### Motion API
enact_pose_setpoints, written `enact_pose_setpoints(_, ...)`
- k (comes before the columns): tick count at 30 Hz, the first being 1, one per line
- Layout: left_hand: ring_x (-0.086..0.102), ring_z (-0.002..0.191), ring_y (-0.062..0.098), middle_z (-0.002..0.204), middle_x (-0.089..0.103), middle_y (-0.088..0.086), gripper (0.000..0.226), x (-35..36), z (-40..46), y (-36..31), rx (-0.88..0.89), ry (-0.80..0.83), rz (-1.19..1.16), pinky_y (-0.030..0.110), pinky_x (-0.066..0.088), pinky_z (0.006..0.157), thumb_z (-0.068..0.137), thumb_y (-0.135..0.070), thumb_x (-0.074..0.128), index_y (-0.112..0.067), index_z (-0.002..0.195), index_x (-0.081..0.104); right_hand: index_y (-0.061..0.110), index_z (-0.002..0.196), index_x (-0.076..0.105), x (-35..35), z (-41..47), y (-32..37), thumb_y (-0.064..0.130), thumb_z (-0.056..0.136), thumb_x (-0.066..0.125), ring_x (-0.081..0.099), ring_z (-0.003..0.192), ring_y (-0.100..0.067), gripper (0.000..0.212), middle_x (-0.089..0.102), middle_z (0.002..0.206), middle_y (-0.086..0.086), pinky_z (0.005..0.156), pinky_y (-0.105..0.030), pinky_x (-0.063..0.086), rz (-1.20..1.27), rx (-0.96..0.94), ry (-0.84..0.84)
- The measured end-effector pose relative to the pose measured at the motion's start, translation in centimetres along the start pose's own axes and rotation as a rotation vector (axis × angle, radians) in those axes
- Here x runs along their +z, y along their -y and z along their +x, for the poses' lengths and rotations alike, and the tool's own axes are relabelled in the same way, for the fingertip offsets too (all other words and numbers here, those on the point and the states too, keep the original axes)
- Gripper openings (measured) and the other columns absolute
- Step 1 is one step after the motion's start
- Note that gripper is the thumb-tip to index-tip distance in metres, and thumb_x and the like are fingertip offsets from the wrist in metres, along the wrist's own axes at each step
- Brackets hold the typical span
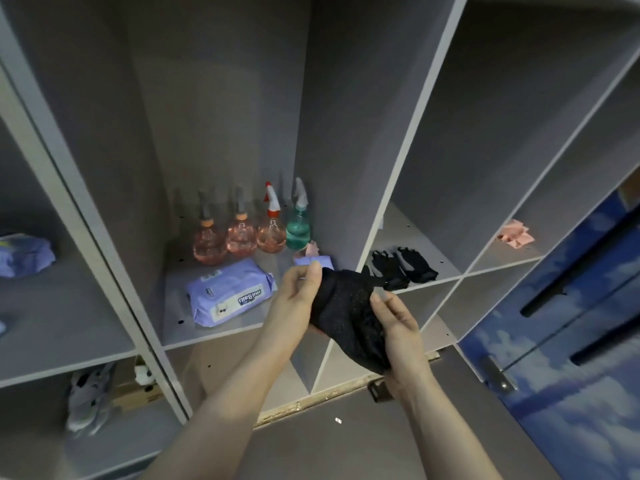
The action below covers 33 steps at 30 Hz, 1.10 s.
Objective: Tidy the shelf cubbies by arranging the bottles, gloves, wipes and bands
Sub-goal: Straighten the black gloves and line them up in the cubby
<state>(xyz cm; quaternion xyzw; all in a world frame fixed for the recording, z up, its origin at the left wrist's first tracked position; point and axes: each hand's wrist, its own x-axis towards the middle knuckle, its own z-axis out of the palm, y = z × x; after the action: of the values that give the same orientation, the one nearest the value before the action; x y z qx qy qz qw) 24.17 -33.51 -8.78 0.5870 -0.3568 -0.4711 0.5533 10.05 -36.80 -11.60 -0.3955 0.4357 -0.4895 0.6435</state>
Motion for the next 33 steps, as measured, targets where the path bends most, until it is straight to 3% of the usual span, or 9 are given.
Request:
enact_pose_setpoints(5,0.07,0.08,0.025,0.097,0.066,0.006,0.036,1.2,1.4,-0.1,0.035,0.136,0.103,0.041,0.058,0.057,0.079,-0.041,0.072,-0.017,0.098,0.053,0.014,0.089,0.066,-0.6,0.9,0.7,0.027,0.093,0.056,0.066,0.095,-0.033,0.017,0.07,0.102,-0.02,0.091,-0.052,0.051,-0.024,-0.028,-0.092)
enact_pose_setpoints(8,0.07,0.078,0.022,0.097,0.066,0.002,0.031,2.0,2.7,0.3,0.037,0.173,0.146,0.041,0.056,0.056,0.081,-0.016,0.073,-0.027,0.095,0.048,0.012,0.087,0.06,-1.4,1.2,1.2,0.032,0.085,0.067,0.066,0.09,-0.031,0.022,0.069,0.097,-0.022,0.088,-0.05,0.052,-0.021,-0.04,-0.057)
enact_pose_setpoints(12,0.065,0.075,0.01,0.097,0.064,0.001,0.033,3.9,4.3,-0.1,0.146,0.117,0.1,0.025,0.053,0.049,0.083,-0.004,0.069,-0.029,0.097,0.052,0.015,0.101,0.059,-3.7,1.8,2.2,0.013,0.07,0.078,0.069,0.095,-0.028,0.036,0.069,0.11,-0.014,0.084,-0.04,0.056,-0.123,-0.035,0.024)
enact_pose_setpoints(15,0.065,0.066,0.003,0.087,0.064,-0.004,0.034,6.0,5.5,-0.8,0.197,0.128,0.102,0.03,0.055,0.051,0.079,-0.005,0.073,-0.026,0.094,0.052,0.016,0.087,0.064,-6.0,2.9,4.6,-0.002,0.08,0.069,0.066,0.074,-0.018,0.02,0.07,0.082,-0.003,0.067,-0.029,0.056,-0.195,-0.124,-0.072)
enact_pose_setpoints(19,0.067,0.068,0.01,0.09,0.065,-0.002,0.056,9.9,6.1,-1.2,0.124,0.125,0.064,0.038,0.058,0.06,0.072,-0.011,0.08,-0.015,0.115,0.045,0.01,0.085,0.064,-9.3,4.5,7.7,0.001,0.082,0.067,0.065,0.062,-0.006,0.01,0.069,0.068,0.003,0.055,-0.017,0.051,-0.17,-0.224,-0.103)
enact_pose_setpoints(23,0.066,0.087,0.004,0.109,0.067,0.001,0.102,14.6,6.5,-1.5,0.039,0.225,-0.051,0.011,0.054,0.071,0.071,-0.004,0.079,-0.022,0.15,0.017,0.003,0.1,0.064,-13.7,5.2,8.9,0.015,0.074,0.07,0.068,0.08,-0.019,0.03,0.071,0.088,-0.01,0.069,-0.024,0.057,-0.053,-0.126,-0.041)
enact_pose_setpoints(27,0.069,0.097,0.023,0.103,0.073,0.007,0.055,20.1,7.7,-0.8,0.073,0.266,0.022,0.048,0.052,0.094,0.066,-0.007,0.082,-0.012,0.117,0.062,0.008,0.101,0.066,-18.9,6.0,11.1,0.019,0.072,0.07,0.068,0.088,-0.021,0.031,0.071,0.094,-0.011,0.075,-0.029,0.057,0.038,-0.044,0.026)
enact_pose_setpoints(30,0.068,0.096,0.018,0.098,0.072,0.001,0.032,24.2,8.1,-0.1,0.088,0.25,0.103,0.038,0.054,0.088,0.072,-0.004,0.079,-0.02,0.096,0.067,0.007,0.097,0.066,-22.5,7.2,12.2,0.015,0.076,0.069,0.068,0.076,-0.017,0.022,0.072,0.082,-0.008,0.067,-0.024,0.055,0.014,-0.072,-0.013)
enact_pose_setpoints(33,0.067,0.095,0.015,0.099,0.071,-0.001,0.028,26.8,8.3,0.1,0.02,0.327,0.097,0.028,0.053,0.079,0.074,-0.02,0.078,-0.024,0.098,0.066,0.006,0.089,0.07,-25.6,8.9,12.9,0.013,0.086,0.063,0.068,0.069,-0.014,0.011,0.073,0.075,-0.005,0.065,-0.024,0.054,-0.09,-0.086,-0.053)
